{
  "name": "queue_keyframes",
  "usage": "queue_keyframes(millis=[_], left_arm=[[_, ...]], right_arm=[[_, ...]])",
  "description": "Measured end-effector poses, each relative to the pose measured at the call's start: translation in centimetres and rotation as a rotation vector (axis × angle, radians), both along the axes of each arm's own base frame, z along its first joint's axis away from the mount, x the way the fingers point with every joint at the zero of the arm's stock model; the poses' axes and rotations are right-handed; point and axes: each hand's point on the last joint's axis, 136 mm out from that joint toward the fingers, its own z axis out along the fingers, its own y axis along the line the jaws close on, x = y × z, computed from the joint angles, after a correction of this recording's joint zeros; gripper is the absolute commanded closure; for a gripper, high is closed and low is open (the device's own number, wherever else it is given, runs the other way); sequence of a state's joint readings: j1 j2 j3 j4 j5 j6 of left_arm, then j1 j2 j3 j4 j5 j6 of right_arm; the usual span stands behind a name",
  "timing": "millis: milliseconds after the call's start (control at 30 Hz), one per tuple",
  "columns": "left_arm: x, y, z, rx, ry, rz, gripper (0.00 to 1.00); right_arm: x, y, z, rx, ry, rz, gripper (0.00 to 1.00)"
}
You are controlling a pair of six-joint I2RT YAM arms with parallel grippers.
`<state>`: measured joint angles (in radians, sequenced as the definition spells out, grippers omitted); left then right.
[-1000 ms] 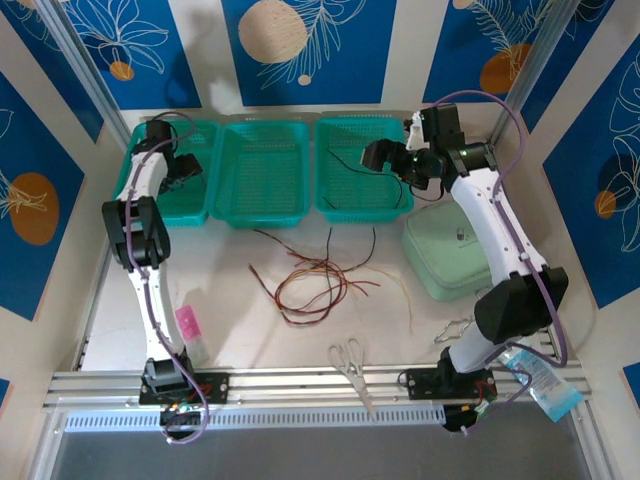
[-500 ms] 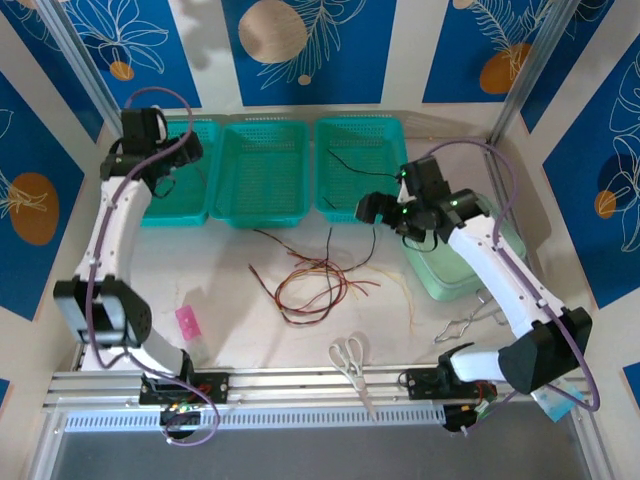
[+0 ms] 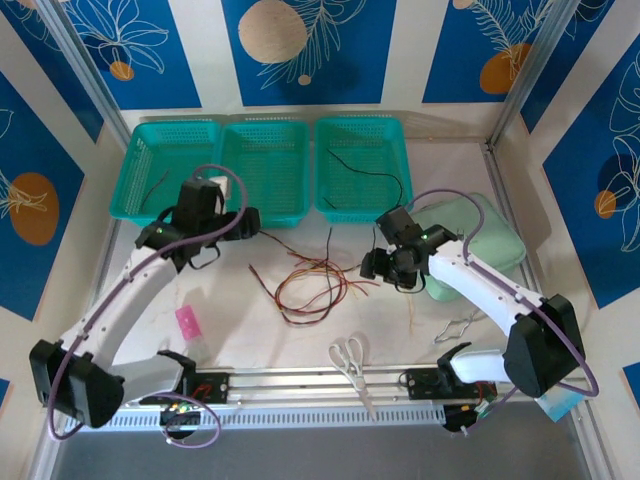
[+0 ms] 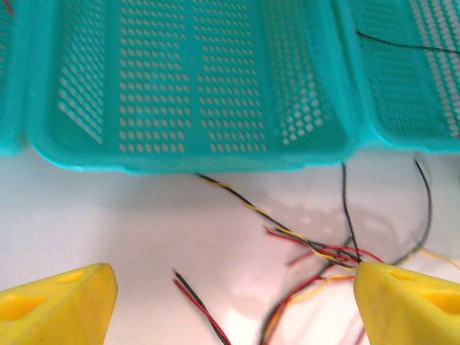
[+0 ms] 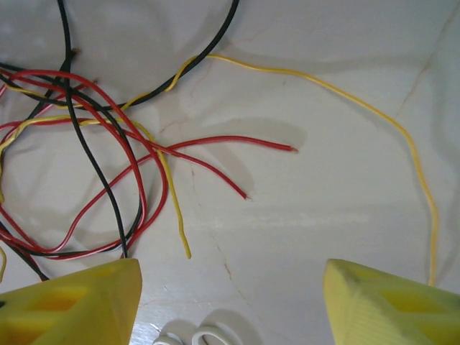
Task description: Untangle the cables
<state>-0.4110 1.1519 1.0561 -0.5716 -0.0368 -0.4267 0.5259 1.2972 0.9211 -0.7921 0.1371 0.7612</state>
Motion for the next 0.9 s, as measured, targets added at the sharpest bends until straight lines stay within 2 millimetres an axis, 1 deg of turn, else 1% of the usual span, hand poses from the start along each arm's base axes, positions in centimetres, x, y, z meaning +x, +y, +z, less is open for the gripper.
queue_keyframes(millis=[100,200,300,400,500,567,767,900], left_arm=[[-1.9,-1.1,-1.5,-0.017,0.022,-0.032,0.17],[-3.1,-1.6,-3.3,-0.027,0.059,-0.040,0.20],[-4.1,-2.2,-4.8,-0.042,0.094,-0.046,0.21],[-4.9,-2.9,-6.2,-0.057,0.119,-0.060,0.22],[-5.6,-3.2,-7.5,-0.071,0.153,-0.059,0.24],[-5.9,-3.3,-8.3,-0.081,0.172,-0.053,0.25],[-6.4,-3.6,-9.3,-0.106,0.200,-0.045,0.28],[-6.6,-3.7,-9.7,-0.120,0.209,-0.038,0.30]], right_arm=[[-0.1,0.9,-0.8,0.055,0.007,0.018,0.43],[0.2,1.9,-1.4,0.093,0.018,0.041,0.50],[0.6,2.9,-2.3,0.116,0.034,0.066,0.53],[1.0,3.7,-3.1,0.119,0.041,0.102,0.58],[1.7,4.6,-3.4,0.114,0.036,0.159,0.64],[2.5,5.2,-3.5,0.106,0.020,0.209,0.67],[4.7,7.1,-3.9,0.082,-0.041,0.350,0.68],[5.1,7.9,-4.8,0.071,-0.055,0.414,0.69]])
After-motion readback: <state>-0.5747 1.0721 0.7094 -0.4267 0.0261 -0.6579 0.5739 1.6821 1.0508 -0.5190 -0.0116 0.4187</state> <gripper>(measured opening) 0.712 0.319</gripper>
